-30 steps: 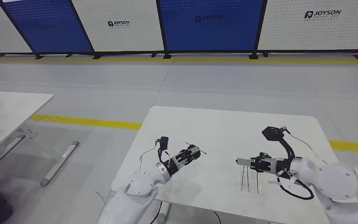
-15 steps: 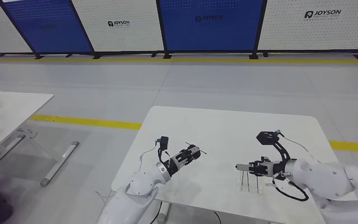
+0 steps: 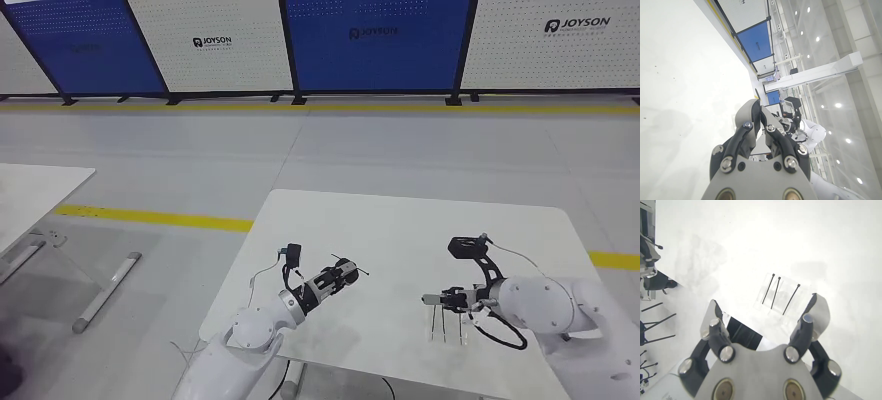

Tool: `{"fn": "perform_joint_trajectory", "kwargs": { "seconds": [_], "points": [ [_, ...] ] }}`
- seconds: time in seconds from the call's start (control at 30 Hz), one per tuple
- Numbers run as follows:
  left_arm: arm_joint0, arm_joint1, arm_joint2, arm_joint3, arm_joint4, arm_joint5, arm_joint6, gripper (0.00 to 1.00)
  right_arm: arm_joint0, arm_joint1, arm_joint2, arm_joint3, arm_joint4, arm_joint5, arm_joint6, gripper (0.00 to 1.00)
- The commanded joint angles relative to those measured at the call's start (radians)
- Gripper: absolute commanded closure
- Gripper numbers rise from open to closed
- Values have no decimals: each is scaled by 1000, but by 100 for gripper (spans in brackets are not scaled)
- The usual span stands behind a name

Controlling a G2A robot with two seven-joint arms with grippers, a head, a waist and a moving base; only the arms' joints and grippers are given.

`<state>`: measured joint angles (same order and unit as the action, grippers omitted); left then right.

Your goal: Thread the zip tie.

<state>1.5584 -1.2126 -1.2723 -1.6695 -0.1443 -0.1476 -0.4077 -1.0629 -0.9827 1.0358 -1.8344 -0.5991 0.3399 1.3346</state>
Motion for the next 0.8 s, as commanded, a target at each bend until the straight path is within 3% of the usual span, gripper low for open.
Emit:
{"fn": "perform_joint_trajectory", "kwargs": {
  "seconds": [0.0, 0.13, 0.27, 0.53, 0.63, 0.7, 0.77],
  "points": [
    [0, 0, 0, 0, 0, 0, 0, 100, -12, -1, -7, 3, 8, -22, -16, 0],
    [0, 0, 0, 0, 0, 0, 0, 100, -11, -3, -23, 4, 43, -59, 14, 0],
    [0, 0, 0, 0, 0, 0, 0, 100, -1, -6, -32, -4, 39, -10, 28, 0],
    [0, 0, 0, 0, 0, 0, 0, 100, -1, -6, -32, -4, 39, -10, 28, 0],
    [0, 0, 0, 0, 0, 0, 0, 100, -23, -7, -24, 5, 76, -35, -11, 0],
    [0, 0, 0, 0, 0, 0, 0, 100, -34, -5, 5, 5, 138, -20, -4, 0],
    [0, 0, 0, 0, 0, 0, 0, 100, -38, -1, 23, 5, 123, 0, 22, 0]
  ]
}}
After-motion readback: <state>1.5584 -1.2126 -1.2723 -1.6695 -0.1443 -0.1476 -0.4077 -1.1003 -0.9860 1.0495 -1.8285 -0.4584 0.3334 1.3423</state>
